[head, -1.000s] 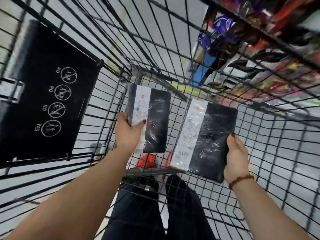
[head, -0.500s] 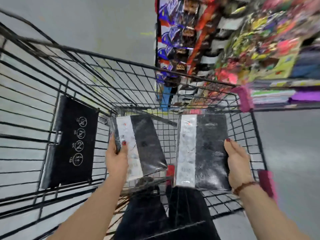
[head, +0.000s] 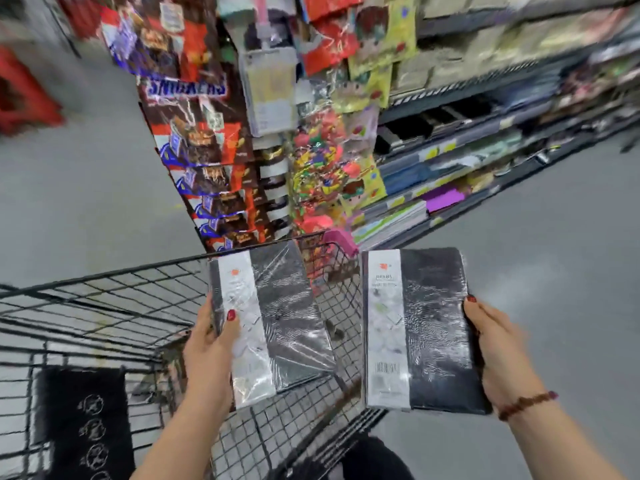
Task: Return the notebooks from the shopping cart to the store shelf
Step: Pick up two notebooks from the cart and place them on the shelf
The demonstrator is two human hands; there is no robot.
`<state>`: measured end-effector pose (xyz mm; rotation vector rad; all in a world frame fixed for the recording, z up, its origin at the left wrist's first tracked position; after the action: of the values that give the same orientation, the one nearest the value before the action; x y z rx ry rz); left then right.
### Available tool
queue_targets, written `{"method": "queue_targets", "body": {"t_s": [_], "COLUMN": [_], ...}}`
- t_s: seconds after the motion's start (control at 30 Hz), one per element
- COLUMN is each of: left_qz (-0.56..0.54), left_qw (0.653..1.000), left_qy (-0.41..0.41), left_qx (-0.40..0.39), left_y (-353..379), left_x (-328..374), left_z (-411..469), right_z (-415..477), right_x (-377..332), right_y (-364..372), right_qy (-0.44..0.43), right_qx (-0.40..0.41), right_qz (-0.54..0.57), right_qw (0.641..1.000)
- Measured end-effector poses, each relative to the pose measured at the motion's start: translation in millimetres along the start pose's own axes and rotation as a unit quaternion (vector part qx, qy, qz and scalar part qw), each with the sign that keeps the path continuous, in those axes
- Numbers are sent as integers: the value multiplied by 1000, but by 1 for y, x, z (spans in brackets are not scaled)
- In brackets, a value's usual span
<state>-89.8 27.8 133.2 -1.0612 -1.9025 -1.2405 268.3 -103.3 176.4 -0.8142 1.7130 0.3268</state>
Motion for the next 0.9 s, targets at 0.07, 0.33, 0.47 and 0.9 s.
{"method": "queue_targets", "body": {"t_s": [0.07,0.33,0.47,0.9], "left_qz": [-11,14,37,71], "left_qw": [999,997,995,991], "left_qy": [-9,-13,-22,-17], "left_qx": [-30,-80,-86,-108], "left_y": [34,168,226,349], "left_x": [-3,-55,-97,-162], "left_z": [-4,-45,-67,-50], "right_z": [10,69,101,218], "right_x": [-3,-7,-11,-25], "right_y": [-28,-154,-216,-296], "right_qy": [-3,-5,-7,22], "right_qx": [8,53,57,72], "right_qz": [17,60,58,117], "right_qw": [1000,997,997,990]}}
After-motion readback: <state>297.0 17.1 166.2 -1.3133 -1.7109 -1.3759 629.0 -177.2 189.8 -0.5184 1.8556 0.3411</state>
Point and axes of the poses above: each hand's wrist, its own z-axis towards the middle knuckle, its own y-axis out of the palm, x = y × z, the point moved 6 cm from there along z, towards the middle knuckle, and after that the axes turned 14 degrees about -z, right-handed, at the moved point
